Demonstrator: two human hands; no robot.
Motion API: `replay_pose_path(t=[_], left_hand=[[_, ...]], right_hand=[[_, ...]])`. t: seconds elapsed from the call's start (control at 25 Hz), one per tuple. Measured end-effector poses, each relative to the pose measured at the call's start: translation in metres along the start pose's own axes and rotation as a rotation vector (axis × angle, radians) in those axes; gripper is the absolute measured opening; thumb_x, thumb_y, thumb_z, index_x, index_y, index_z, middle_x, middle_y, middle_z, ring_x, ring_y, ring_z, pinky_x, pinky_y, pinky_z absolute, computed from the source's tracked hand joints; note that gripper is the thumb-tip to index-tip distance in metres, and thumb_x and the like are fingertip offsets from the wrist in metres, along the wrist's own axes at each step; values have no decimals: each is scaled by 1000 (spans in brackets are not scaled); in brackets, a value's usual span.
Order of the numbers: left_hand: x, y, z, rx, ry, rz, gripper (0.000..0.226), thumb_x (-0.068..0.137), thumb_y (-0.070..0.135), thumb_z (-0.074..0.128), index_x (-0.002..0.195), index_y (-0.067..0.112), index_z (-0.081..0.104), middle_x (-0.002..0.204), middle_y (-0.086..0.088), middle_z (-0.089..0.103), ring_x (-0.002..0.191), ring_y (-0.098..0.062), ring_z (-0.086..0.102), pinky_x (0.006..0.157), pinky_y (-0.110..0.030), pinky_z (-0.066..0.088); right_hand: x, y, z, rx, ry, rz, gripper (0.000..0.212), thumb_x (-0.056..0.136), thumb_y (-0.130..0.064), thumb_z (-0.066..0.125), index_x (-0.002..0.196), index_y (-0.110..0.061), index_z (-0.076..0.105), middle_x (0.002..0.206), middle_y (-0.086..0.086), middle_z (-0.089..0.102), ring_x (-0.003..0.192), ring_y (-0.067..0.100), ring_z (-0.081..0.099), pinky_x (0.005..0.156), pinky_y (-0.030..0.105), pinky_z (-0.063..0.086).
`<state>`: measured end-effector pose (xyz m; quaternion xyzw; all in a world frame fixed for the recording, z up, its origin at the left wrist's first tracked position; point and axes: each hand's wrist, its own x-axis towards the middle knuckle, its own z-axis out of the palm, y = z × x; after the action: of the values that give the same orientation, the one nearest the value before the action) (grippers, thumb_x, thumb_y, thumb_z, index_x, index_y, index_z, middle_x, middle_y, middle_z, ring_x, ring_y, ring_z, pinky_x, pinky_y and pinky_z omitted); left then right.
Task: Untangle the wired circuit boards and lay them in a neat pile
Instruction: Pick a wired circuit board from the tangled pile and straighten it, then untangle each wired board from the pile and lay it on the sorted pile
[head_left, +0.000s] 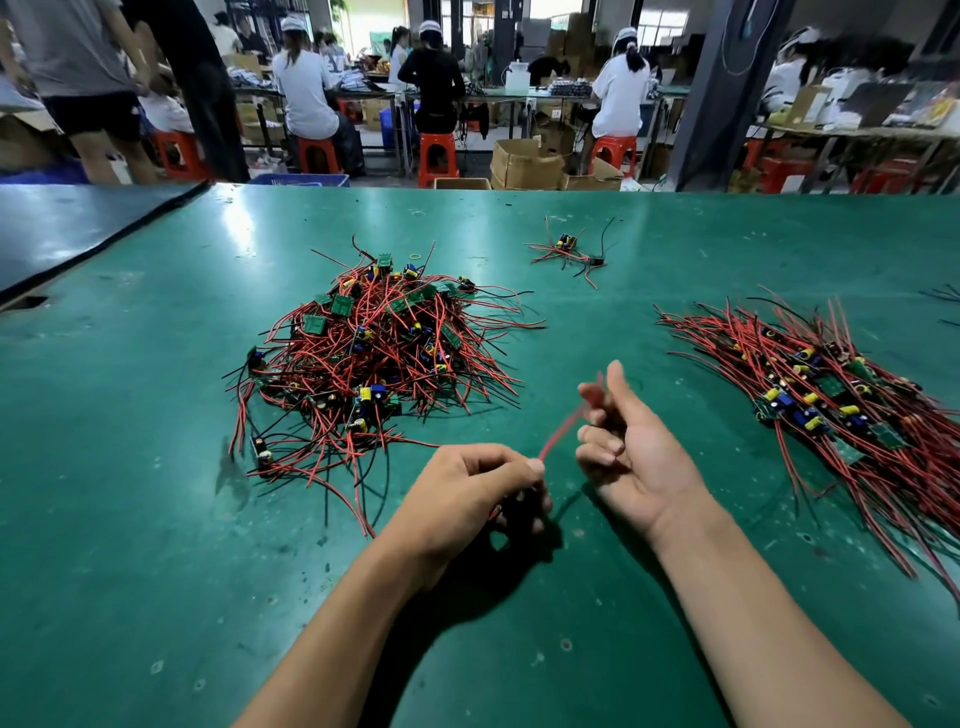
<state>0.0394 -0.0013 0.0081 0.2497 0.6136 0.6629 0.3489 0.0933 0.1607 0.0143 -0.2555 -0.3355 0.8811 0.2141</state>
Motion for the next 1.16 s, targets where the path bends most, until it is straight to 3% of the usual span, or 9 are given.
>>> replay_pose_path(t=[0.12,0.32,0.44,0.52,0.64,0.72,0.84,0.96,1.16], left_hand=[[10,2,2,-289,256,-29,32,99,30,52,94,4,70,93,-20,73,71,-24,69,62,-31,56],[15,-1,-3,-450,121,-70,52,99,53,33,111,15,66,112,-6,73,97,-15,72,78,-24,57],[18,-7,-2,-214,190,-19,35,101,47,38,110,25,63,115,2,71,103,-10,69,87,-24,53],[17,-10,-4,96,318,127,19,99,32,53,109,23,67,106,-1,72,93,-9,70,84,-24,55],[13,-14,-8,560,545,332,21,92,16,64,113,19,68,99,6,69,74,3,62,70,-3,43],[12,-13,-8,640,595,384,24,90,9,63,113,16,67,108,4,63,78,0,59,75,-3,41],[13,-12,-9,720,633,380,35,89,3,59,122,14,63,124,-4,53,101,-18,58,98,-22,42],[14,-9,-18,822,746,234,49,89,7,57,137,18,52,148,-10,39,120,-28,52,101,-31,37],[13,-2,-33,792,800,22,60,91,13,53,148,21,34,158,-18,23,137,-33,37,109,-40,33]], right_hand=[[-7,11,1,-493,35,-217,42,73,-53,74,91,-15,69,68,-2,53,45,7,39,40,19,34],[-15,48,10,-1264,-100,-663,32,78,-22,82,109,-25,72,100,-5,67,84,-5,61,74,3,41],[-14,40,6,-1274,3,-664,33,81,-18,79,113,-20,74,105,0,70,91,8,65,86,15,47],[-10,28,-3,-1516,126,-632,31,85,-27,74,116,-23,72,109,3,69,101,22,64,91,29,47],[-9,6,-16,-1929,380,-498,33,88,-40,67,120,-30,66,119,3,64,114,30,53,87,37,34],[-11,4,-17,-1929,443,-553,45,87,-39,71,129,-27,61,125,4,58,117,29,48,92,40,34],[-16,25,0,-1642,91,-755,39,88,-27,72,126,-17,67,116,3,61,108,24,57,98,37,44],[-20,57,8,-1690,-142,-714,27,92,-34,64,115,-23,72,112,-3,63,108,19,55,96,34,42],[-7,42,-9,-1806,238,-653,31,92,-45,60,118,-32,70,127,-7,59,121,21,45,100,35,33]])
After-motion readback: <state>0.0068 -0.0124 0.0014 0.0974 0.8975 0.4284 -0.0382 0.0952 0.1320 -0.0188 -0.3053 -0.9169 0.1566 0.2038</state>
